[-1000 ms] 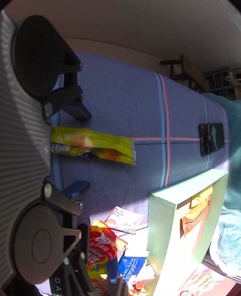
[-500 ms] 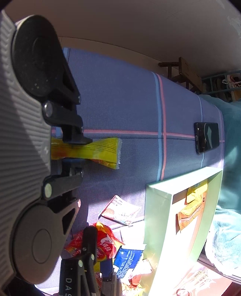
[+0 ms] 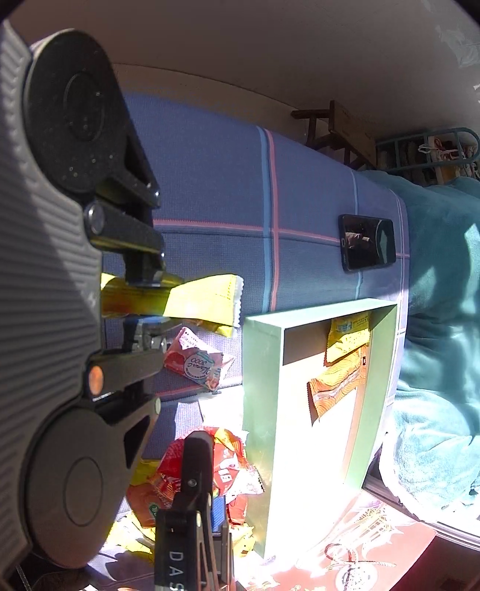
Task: Organize snacks
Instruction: 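Drop the yellow stick and red Skittles bag into the green box with both tools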
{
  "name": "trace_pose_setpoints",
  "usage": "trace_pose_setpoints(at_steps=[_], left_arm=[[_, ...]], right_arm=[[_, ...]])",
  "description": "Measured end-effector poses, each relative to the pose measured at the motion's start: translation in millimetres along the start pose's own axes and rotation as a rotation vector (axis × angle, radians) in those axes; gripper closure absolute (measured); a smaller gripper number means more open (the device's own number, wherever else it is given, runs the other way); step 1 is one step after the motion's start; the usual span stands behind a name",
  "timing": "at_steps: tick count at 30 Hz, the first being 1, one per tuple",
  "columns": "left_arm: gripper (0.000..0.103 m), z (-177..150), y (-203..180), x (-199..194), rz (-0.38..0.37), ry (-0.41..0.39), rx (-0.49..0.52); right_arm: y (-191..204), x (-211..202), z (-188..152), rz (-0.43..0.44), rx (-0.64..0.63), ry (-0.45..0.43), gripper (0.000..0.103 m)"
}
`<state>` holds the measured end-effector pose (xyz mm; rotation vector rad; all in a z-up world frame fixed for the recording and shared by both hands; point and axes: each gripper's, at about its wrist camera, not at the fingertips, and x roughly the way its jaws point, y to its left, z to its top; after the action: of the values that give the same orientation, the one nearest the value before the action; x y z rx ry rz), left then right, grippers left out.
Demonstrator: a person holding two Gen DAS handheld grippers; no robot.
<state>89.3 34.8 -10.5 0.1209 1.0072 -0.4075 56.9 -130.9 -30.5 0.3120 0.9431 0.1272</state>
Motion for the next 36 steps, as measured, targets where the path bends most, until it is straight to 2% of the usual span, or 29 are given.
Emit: trace_pose_setpoints(at_steps=[6, 12, 16, 23, 24, 25, 26, 28, 29, 30, 31, 36], left_arm=[[0.089, 62, -29, 0, -0.033, -0.086, 0.034], [0.089, 119, -54, 36, -0.031, -0.106, 0.049], [0.089, 135, -62, 69, -0.027, -0.075, 0.055], [0.089, 140, -59, 110, 0.008, -0.029, 0.062], [0.087, 140, -59, 111, 0.015, -0.031, 0.070], [0.074, 140, -59, 110, 0.025, -0.036, 0.076], [0.054, 139, -60, 108, 0.049, -0.048, 0.077], [0.025, 137, -59, 98, 0.076, -0.091, 0.087], [0.012, 136, -57, 94, 0.077, -0.104, 0.085], [0.007, 135, -55, 90, 0.070, -0.110, 0.078], [0.004, 135, -53, 86, 0.066, -0.113, 0.069], [0.003, 126, -48, 74, 0.076, -0.105, 0.039]], right_arm=[[-30, -21, 52, -0.032, 0.103, -0.115, 0.057], [-64, -13, 95, -0.074, 0.216, -0.131, 0.057], [-83, 6, 105, -0.085, 0.282, -0.114, 0.057], [-105, 43, 105, -0.077, 0.327, -0.047, 0.056], [-107, 46, 106, -0.067, 0.337, -0.040, 0.053], [-108, 50, 106, -0.053, 0.354, -0.031, 0.048], [-112, 53, 107, -0.026, 0.380, -0.029, 0.043], [-117, 50, 105, -0.005, 0.420, -0.039, 0.021], [-119, 48, 105, 0.000, 0.427, -0.050, 0.016], [-120, 46, 105, 0.002, 0.430, -0.057, 0.003], [-122, 42, 104, 0.002, 0.437, -0.070, 0.000], [-119, 29, 99, -0.013, 0.438, -0.076, 0.000]])
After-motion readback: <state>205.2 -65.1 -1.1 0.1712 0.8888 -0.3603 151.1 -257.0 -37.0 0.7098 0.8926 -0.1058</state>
